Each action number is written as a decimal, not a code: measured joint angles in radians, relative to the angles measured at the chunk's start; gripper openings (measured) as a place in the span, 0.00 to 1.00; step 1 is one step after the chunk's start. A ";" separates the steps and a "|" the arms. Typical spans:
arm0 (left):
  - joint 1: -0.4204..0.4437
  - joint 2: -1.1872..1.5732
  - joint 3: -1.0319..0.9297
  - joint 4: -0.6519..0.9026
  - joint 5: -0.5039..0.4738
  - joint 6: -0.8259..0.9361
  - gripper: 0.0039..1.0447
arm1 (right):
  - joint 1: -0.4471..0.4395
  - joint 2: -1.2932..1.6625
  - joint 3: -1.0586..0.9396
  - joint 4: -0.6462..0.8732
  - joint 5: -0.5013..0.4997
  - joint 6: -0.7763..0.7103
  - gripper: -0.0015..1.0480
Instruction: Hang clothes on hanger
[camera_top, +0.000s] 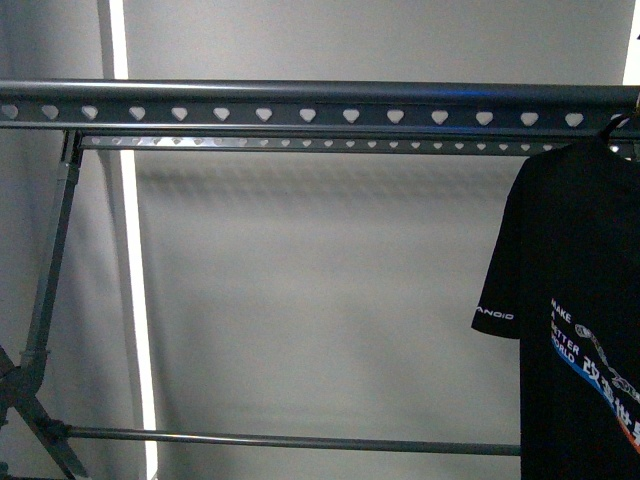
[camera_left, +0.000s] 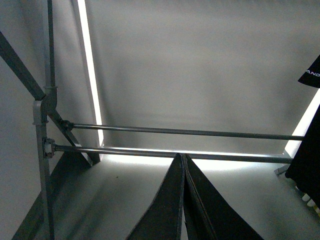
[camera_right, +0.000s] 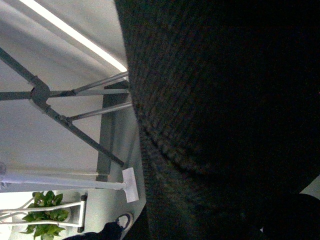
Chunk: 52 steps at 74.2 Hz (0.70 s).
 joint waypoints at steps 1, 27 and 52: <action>0.000 -0.009 -0.005 -0.005 0.000 0.000 0.03 | 0.002 0.011 0.014 -0.002 0.003 0.007 0.08; 0.000 -0.158 -0.058 -0.098 0.000 0.000 0.03 | 0.058 0.141 0.163 -0.047 0.074 0.027 0.08; 0.000 -0.272 -0.087 -0.156 -0.001 0.003 0.03 | 0.093 0.204 0.151 -0.009 0.125 0.009 0.08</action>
